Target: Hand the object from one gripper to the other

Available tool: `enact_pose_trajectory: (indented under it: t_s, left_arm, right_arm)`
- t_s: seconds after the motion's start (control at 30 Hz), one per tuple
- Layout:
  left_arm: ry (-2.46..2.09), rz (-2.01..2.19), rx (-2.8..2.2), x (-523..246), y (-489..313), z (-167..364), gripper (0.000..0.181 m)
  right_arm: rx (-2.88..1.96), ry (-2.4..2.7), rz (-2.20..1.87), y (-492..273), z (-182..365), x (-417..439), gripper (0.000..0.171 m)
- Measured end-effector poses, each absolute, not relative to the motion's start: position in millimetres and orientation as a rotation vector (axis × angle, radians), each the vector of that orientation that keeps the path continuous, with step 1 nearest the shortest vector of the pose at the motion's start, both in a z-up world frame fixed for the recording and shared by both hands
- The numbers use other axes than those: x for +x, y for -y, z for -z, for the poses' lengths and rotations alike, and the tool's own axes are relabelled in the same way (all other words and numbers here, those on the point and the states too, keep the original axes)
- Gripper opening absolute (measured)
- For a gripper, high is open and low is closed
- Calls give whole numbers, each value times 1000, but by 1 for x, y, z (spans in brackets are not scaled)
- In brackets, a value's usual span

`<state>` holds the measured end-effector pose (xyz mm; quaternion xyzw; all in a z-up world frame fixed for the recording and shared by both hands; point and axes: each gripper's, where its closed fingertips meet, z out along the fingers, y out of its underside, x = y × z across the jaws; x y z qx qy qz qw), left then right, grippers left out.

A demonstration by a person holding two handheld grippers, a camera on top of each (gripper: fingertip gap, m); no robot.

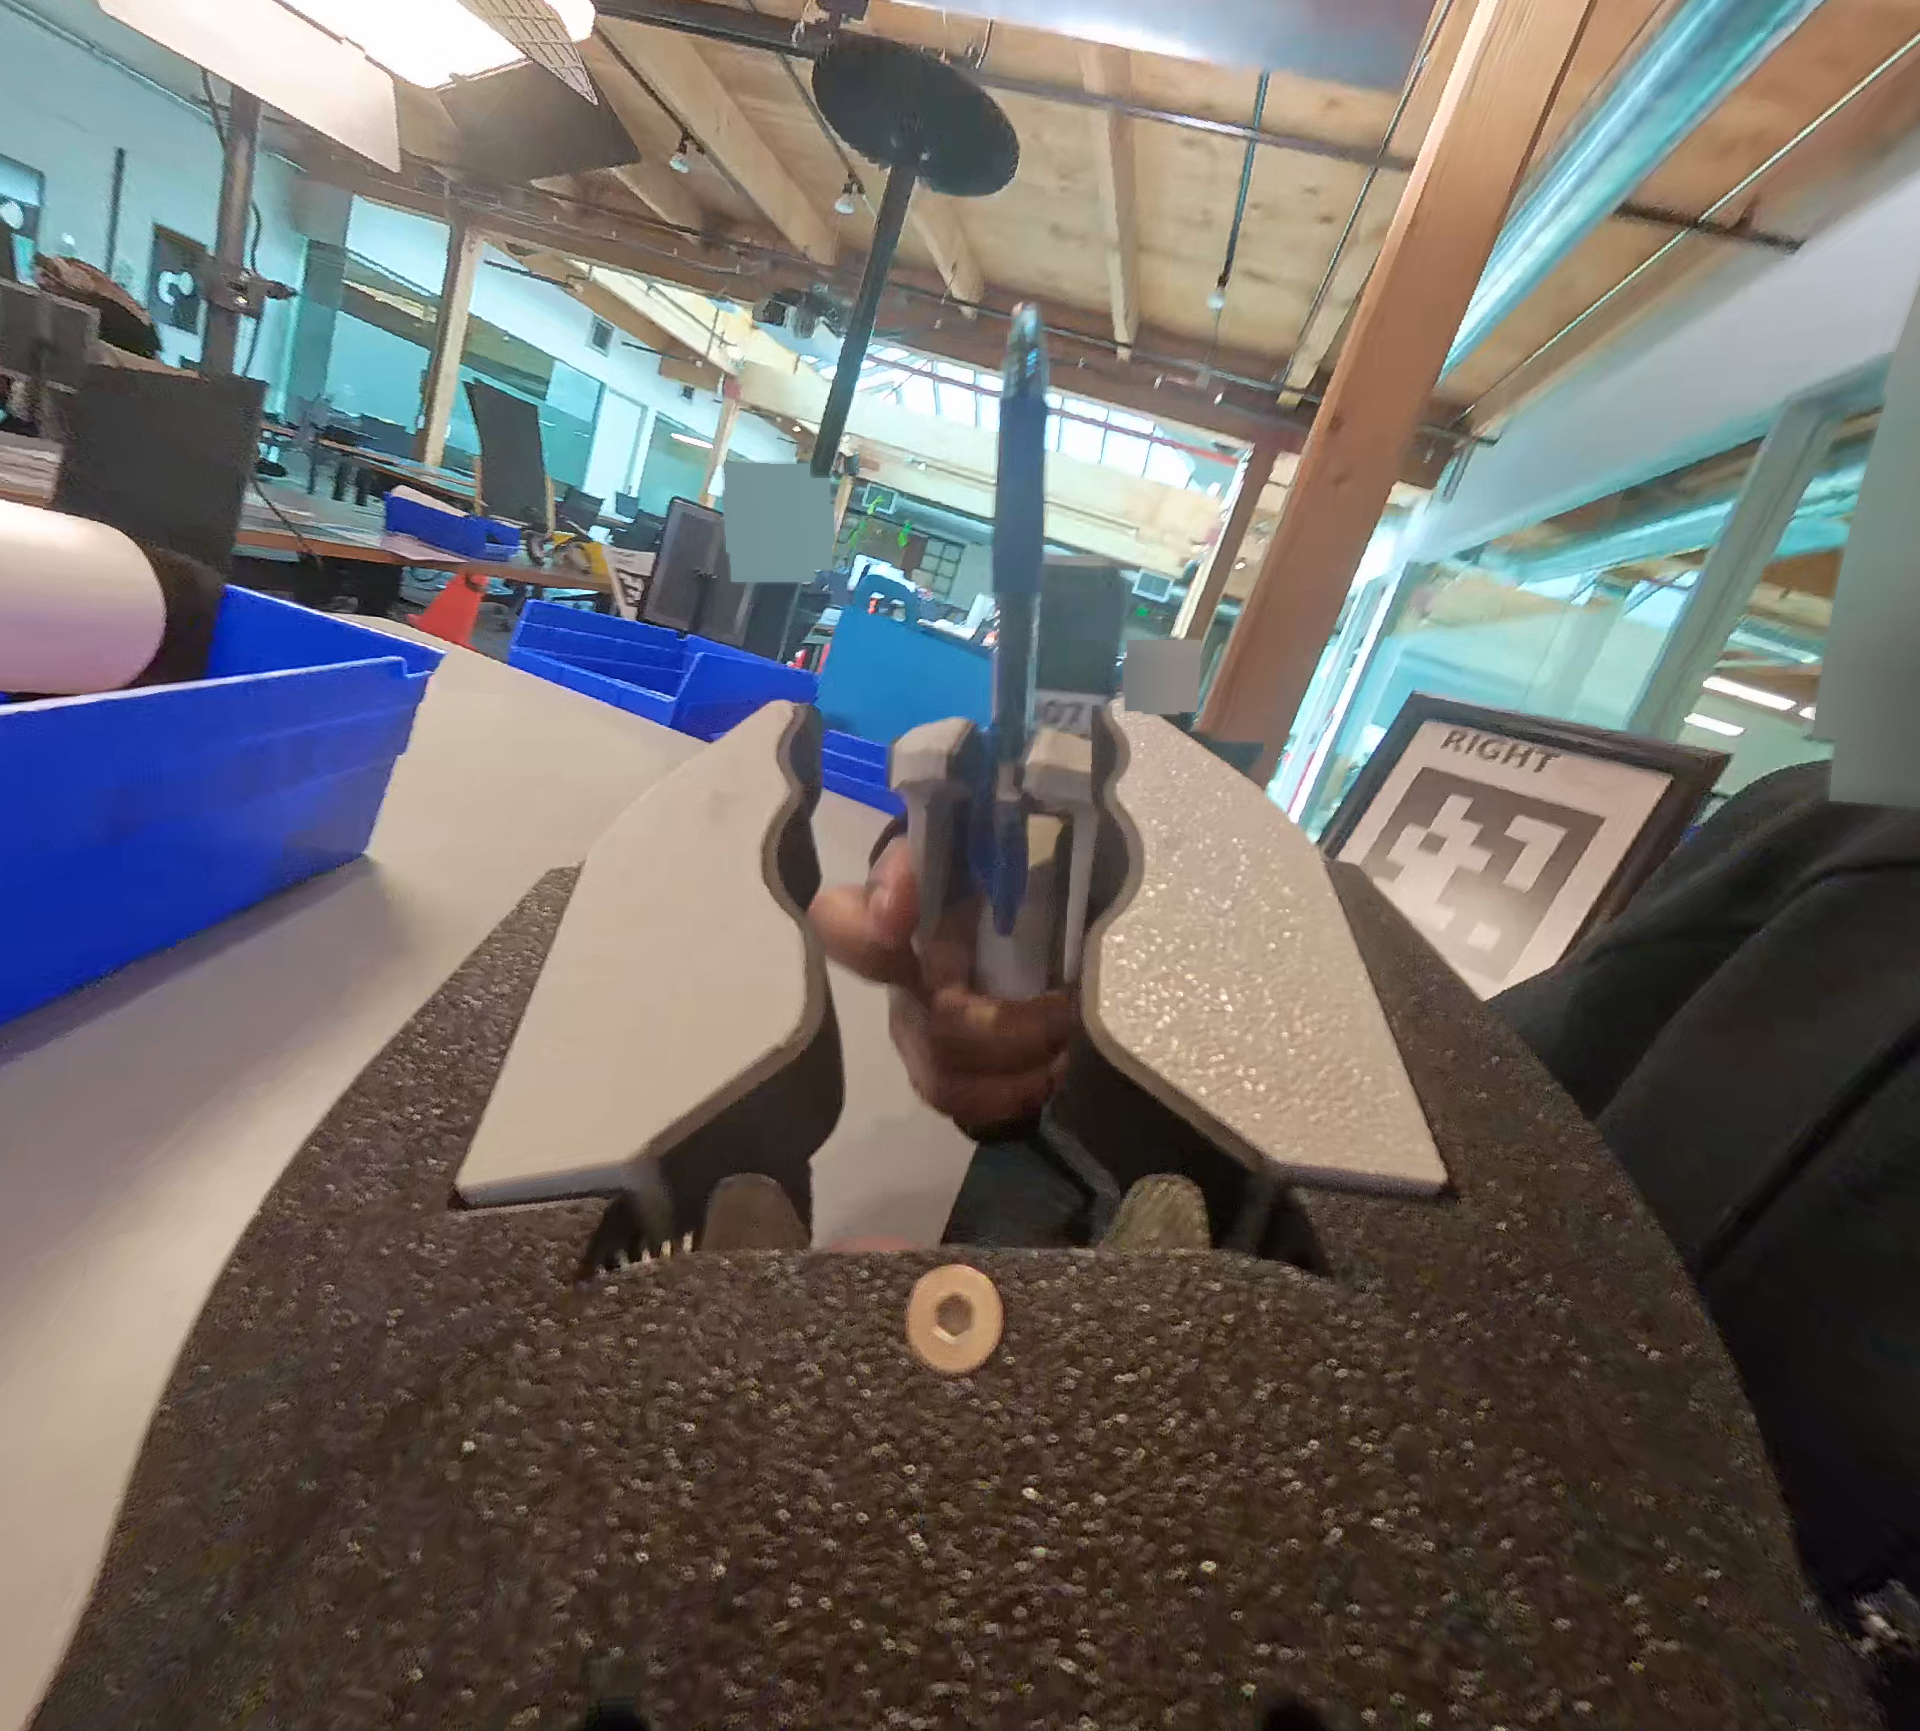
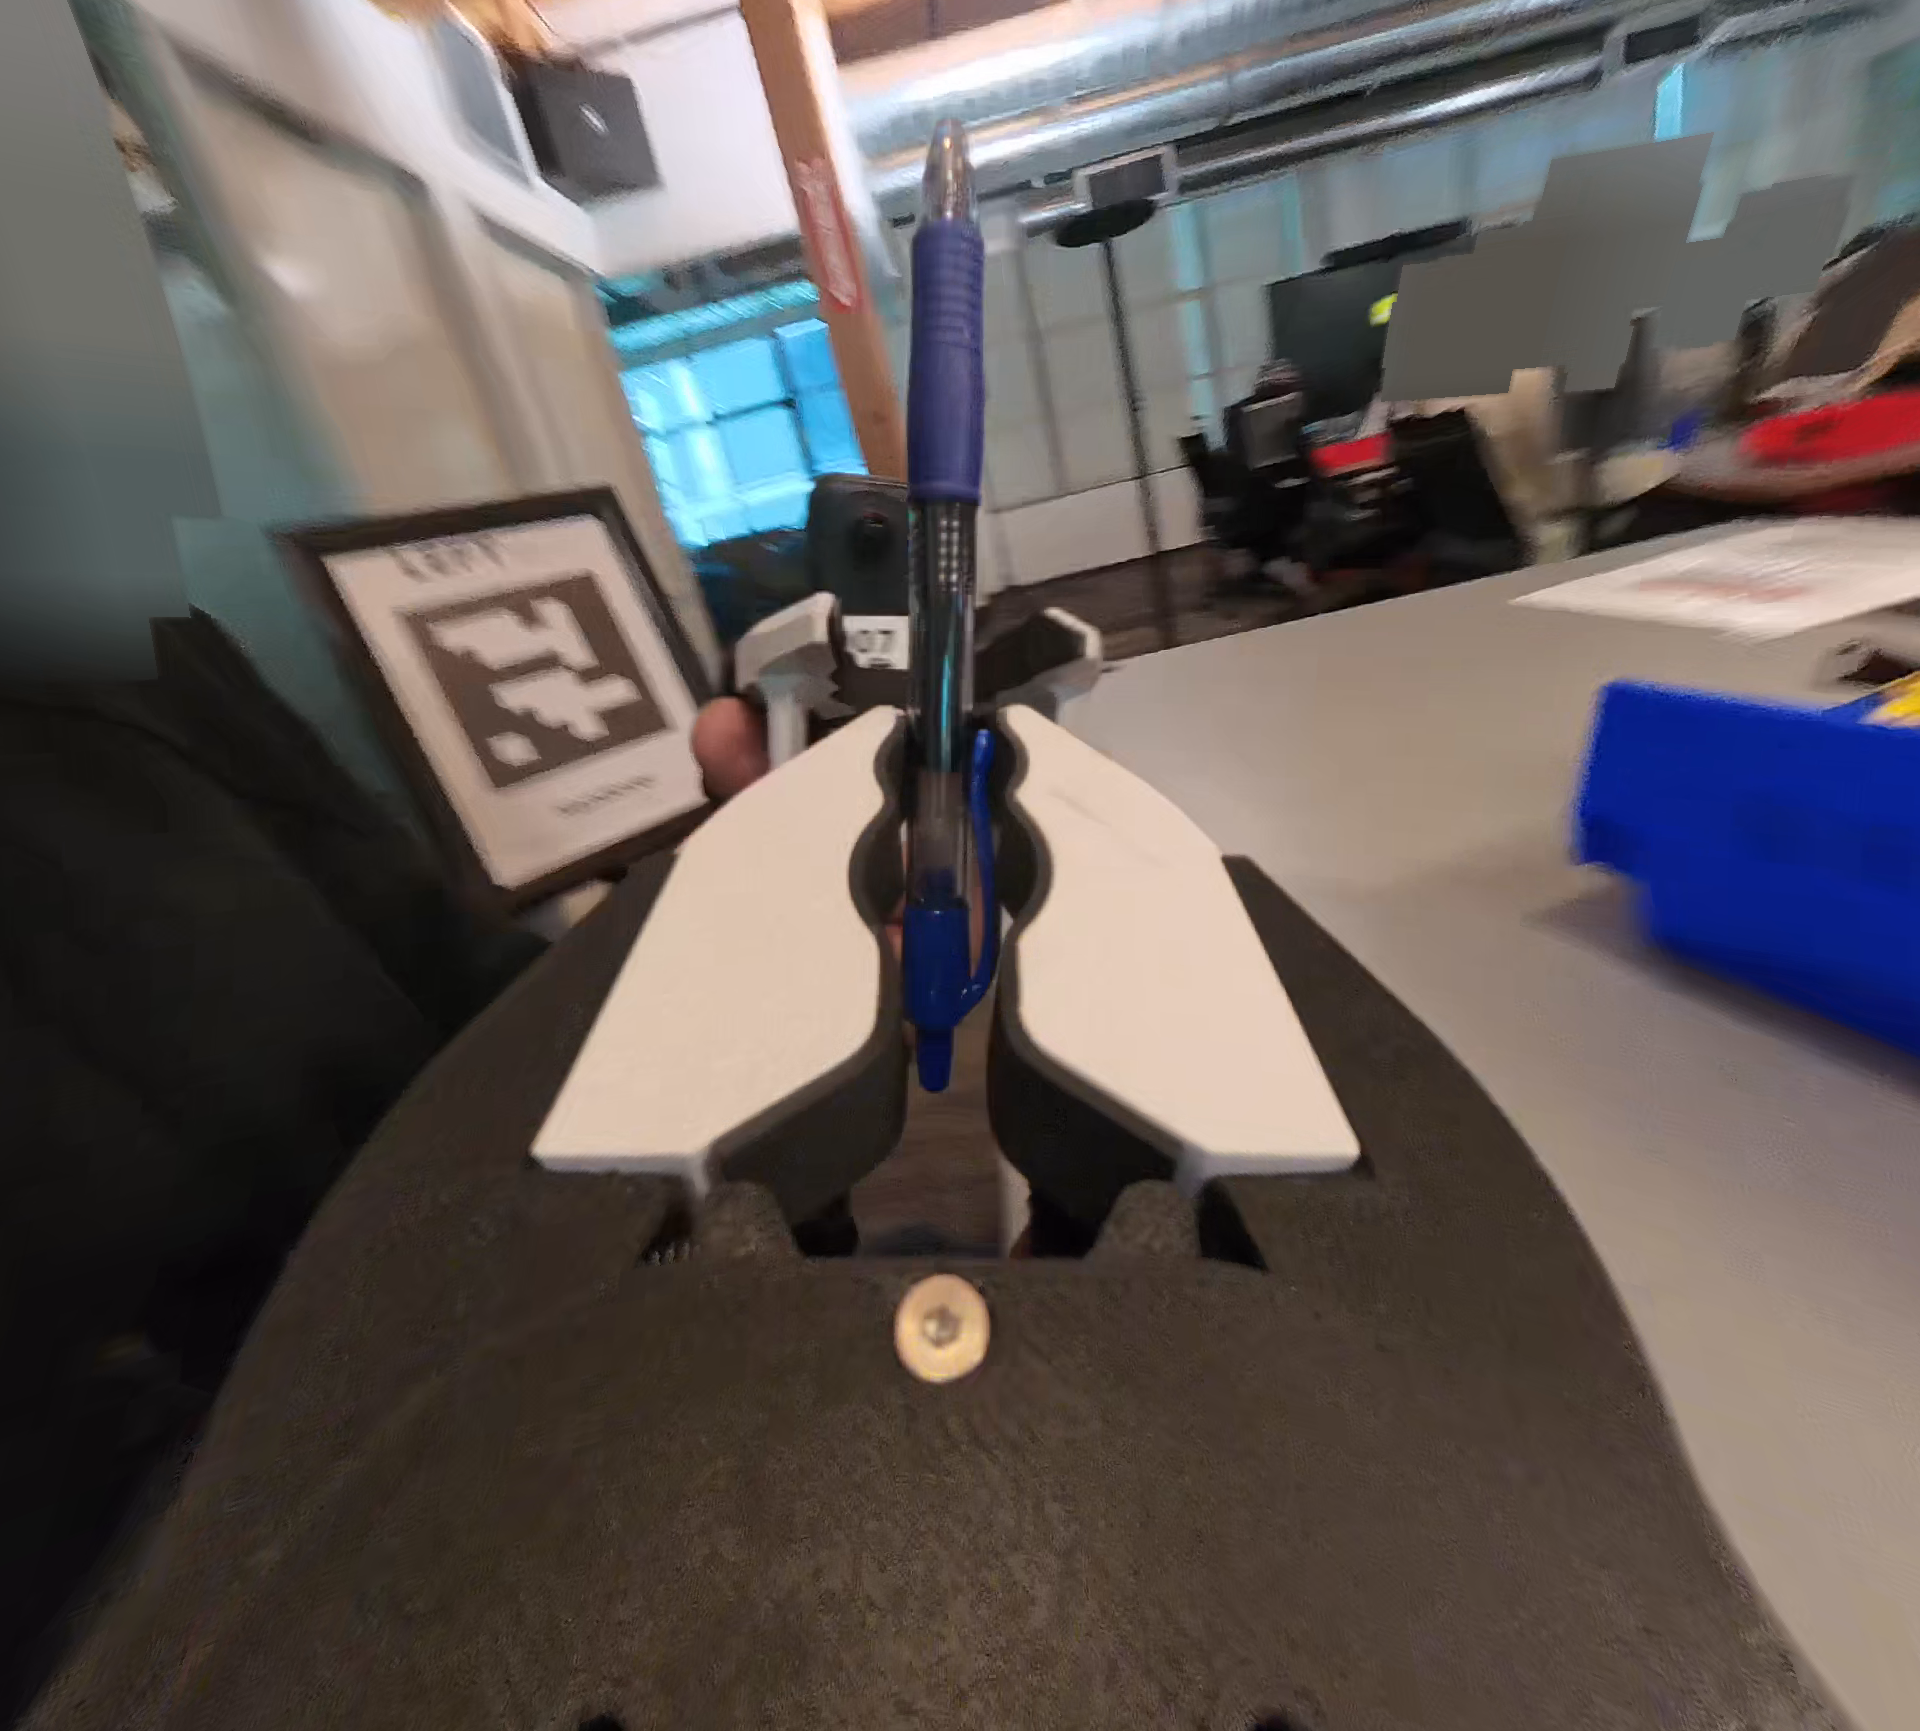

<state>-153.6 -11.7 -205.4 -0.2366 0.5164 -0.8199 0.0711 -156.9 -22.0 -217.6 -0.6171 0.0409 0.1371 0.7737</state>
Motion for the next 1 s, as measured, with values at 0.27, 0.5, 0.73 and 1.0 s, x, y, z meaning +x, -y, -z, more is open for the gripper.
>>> enact_pose_trajectory:
  t_s: [0.27, 0.5, 0.73, 1.0]
  left_arm:
    - [-1742, 2333, -719, -156, 27, 220, 21]
    - [-1688, 1993, -703, -140, 15, 227, 12]
    - [-1546, 1072, -392, -122, -6, 234, 11]
    - [-1557, 738, -95, -125, 21, 253, 11]
  right_arm:
    - [-1405, -124, -590, -7, 252, -179, 13]
    - [-1645, -105, -227, -7, 276, -157, 33]
    - [-1690, -88, 352, 26, 234, -133, 35]
    - [-1863, -16, 592, 20, 245, -143, 17]
